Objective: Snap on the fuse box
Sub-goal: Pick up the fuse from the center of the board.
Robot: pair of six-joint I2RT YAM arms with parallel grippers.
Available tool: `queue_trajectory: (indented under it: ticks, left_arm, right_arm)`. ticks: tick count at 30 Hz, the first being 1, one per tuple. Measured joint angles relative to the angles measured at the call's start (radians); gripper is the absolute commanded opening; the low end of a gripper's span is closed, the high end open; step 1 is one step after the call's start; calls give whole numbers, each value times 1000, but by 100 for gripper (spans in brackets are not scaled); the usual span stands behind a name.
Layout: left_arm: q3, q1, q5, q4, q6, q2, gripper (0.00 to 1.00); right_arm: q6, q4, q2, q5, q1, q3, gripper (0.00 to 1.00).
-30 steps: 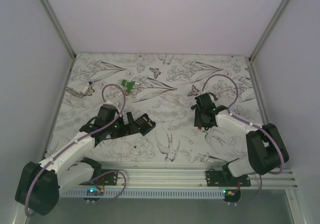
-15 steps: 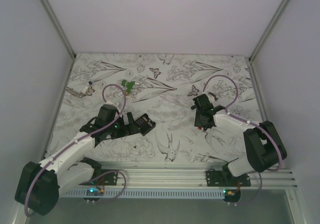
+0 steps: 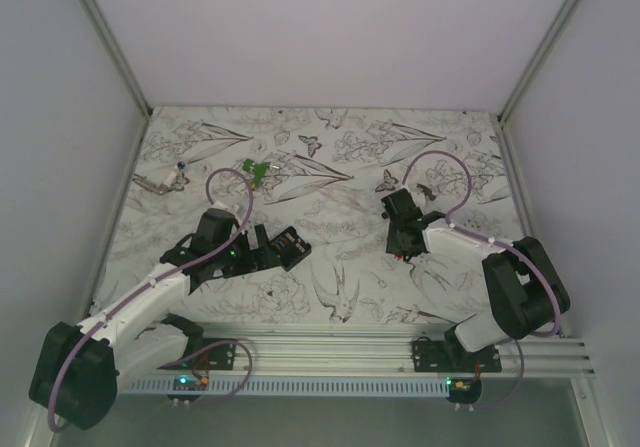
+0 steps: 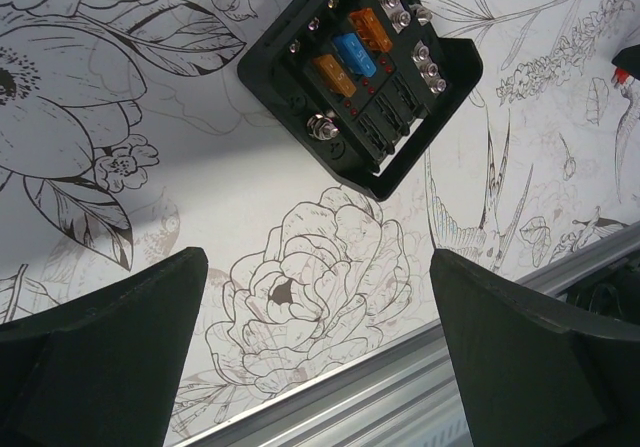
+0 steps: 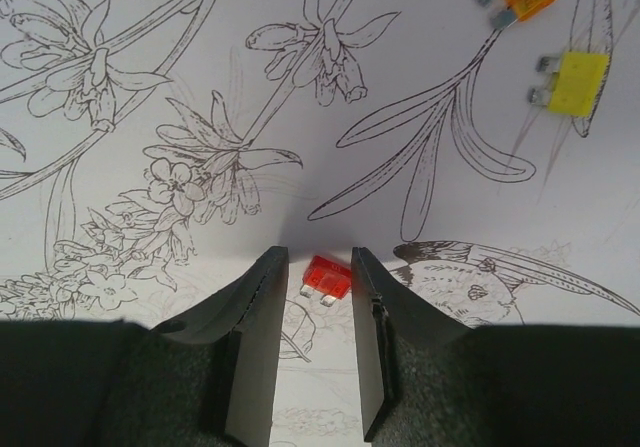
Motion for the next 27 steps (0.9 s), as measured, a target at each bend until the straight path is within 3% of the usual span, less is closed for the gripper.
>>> queue_trajectory:
  ticks: [27]
  left_arm:
    - [0, -17, 0, 0, -4, 0, 100]
  right_arm:
    - [10, -54, -43, 48, 18, -30, 44]
